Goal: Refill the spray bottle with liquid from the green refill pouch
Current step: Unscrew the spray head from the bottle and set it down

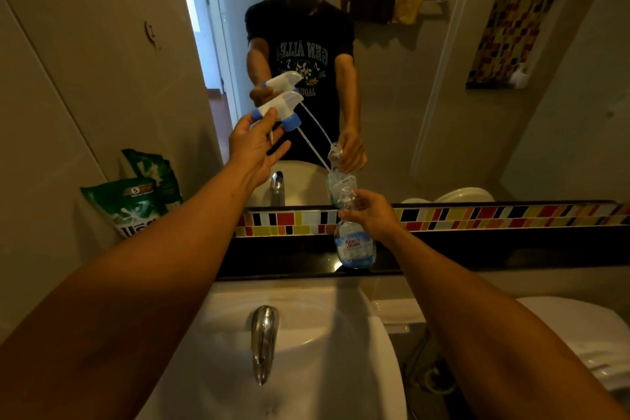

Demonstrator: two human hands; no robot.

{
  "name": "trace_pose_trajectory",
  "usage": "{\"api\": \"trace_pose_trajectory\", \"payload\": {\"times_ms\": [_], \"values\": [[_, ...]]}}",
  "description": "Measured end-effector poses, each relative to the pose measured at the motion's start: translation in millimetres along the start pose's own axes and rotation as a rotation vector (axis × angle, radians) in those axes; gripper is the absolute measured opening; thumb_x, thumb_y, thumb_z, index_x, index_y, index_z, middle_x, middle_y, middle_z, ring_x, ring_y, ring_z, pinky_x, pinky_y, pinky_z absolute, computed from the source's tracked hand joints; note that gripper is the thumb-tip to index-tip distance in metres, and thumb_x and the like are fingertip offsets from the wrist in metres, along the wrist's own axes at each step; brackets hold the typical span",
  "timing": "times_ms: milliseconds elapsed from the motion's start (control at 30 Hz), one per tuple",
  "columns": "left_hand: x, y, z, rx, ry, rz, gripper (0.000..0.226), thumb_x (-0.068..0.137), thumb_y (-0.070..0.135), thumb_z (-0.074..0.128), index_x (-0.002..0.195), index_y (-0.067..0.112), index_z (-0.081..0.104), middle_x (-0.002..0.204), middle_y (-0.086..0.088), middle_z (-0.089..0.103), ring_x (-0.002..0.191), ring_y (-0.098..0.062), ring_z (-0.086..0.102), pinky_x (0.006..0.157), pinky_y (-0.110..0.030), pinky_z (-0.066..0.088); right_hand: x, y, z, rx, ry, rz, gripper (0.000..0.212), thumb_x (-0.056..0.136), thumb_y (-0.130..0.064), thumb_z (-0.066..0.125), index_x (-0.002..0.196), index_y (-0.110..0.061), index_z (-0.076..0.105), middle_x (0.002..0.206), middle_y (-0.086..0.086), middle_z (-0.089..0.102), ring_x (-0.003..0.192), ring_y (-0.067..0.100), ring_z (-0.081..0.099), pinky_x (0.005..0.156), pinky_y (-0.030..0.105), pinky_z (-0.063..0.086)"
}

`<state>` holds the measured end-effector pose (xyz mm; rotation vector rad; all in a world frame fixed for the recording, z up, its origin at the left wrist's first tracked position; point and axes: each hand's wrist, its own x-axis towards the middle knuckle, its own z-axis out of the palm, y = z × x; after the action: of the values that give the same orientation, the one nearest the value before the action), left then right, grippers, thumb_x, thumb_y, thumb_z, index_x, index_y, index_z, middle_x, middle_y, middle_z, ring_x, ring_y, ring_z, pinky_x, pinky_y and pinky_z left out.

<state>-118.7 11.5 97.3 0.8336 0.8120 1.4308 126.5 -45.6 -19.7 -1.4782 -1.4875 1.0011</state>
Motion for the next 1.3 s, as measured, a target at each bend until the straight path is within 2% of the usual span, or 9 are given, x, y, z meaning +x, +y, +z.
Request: {"api": "trace_pose_trajectory", "payload": {"times_ms": [167,433,533,700,833,933,1067,1167,1300], "values": [[-1.8,5.2,-9.8,-0.029,0.013,-0.003,0.045,0.094,0.024,0.067,0.137,0.019,0.051,0.128,-0.005,0.065,0.112,-0.024,0.069,0.092,-0.046,0.056,-1.2,-0.1,3.7,-0.023,0.003,0.001,0.042,0.090,-0.008,0.077,0.130,-0.012,0.065,0.112,0.002,0.073,0.100,0.014,0.069,0.086,0.029,0.053],[-4.4,7.4,-24.3,0.018,0.090,0.008,0.045,0.091,0.024,0.071,0.132,0.023,0.054,0.129,-0.005,0.063,0.109,-0.023,0.068,0.085,-0.045,0.059,-4.0,-7.7,4.2,-0.027,0.033,0.015,0.038,0.092,-0.009,0.075,0.128,-0.013,0.064,0.113,0.000,0.072,0.096,0.009,0.067,0.080,0.029,0.051],[-2.9,6.2,-34.0,0.146,0.143,0.032,0.044,0.089,0.030,0.072,0.130,0.022,0.057,0.114,-0.009,0.065,0.084,-0.015,0.065,0.064,-0.029,0.056,-4.4,-12.7,1.0,-0.001,0.058,0.015,0.039,0.092,-0.005,0.073,0.130,-0.010,0.063,0.112,0.001,0.071,0.091,0.005,0.066,0.073,0.022,0.050],[-3.4,-1.9,-53.0,0.124,0.253,-0.025,0.035,0.094,0.028,0.066,0.126,0.017,0.059,0.089,-0.004,0.067,0.062,-0.007,0.062,0.056,-0.022,0.050,-2.2,-16.3,-2.9,0.019,0.107,-0.007,0.047,0.091,-0.001,0.074,0.136,-0.003,0.060,0.119,0.010,0.071,0.094,0.013,0.068,0.070,0.017,0.052],[-4.4,-2.5,-69.2,-0.082,0.338,-0.183,0.024,0.097,0.025,0.061,0.118,0.014,0.060,0.108,-0.006,0.071,0.089,-0.015,0.072,0.079,-0.031,0.059,-0.2,-15.5,-4.7,0.026,0.134,-0.025,0.047,0.089,-0.002,0.077,0.134,-0.003,0.062,0.115,0.011,0.072,0.093,0.015,0.068,0.081,0.023,0.056],[-3.7,-5.5,-82.9,-0.219,0.370,-0.253,0.018,0.098,0.021,0.059,0.112,0.010,0.059,0.112,-0.011,0.071,0.092,-0.020,0.073,0.068,-0.034,0.059,0.2,-14.1,-5.2,0.028,0.132,-0.025,0.047,0.089,-0.005,0.078,0.133,-0.004,0.063,0.119,0.015,0.074,0.095,0.017,0.069,0.083,0.028,0.057],[-11.6,-13.5,-89.9,-0.278,0.438,-0.278,0.008,0.099,0.015,0.056,0.098,0.007,0.058,0.108,-0.014,0.070,0.092,-0.024,0.071,0.077,-0.036,0.060,0.7,-14.4,-3.1,0.030,0.118,-0.035,0.044,0.089,-0.009,0.079,0.130,-0.008,0.065,0.121,0.014,0.074,0.109,0.026,0.070,0.096,0.044,0.058],[-17.5,-24.3,-94.3,-0.304,0.481,-0.283,0.011,0.100,0.013,0.053,0.108,0.006,0.058,0.101,-0.013,0.067,0.086,-0.022,0.070,0.074,-0.034,0.058,2.8,-12.7,-1.8,0.028,0.103,-0.044,0.045,0.087,-0.013,0.081,0.129,-0.011,0.067,0.121,0.009,0.075,0.112,0.025,0.071,0.100,0.050,0.058],[-20.9,-48.8,-106.5,-0.328,0.512,-0.273,0.038,0.100,0.011,0.050,0.138,0.007,0.050,0.122,-0.016,0.064,0.086,-0.023,0.068,0.069,-0.035,0.056,3.0,-8.9,3.0,0.033,0.074,-0.052,0.038,0.087,-0.012,0.081,0.123,-0.016,0.069,0.116,0.005,0.077,0.109,0.023,0.073,0.100,0.053,0.058]]}}
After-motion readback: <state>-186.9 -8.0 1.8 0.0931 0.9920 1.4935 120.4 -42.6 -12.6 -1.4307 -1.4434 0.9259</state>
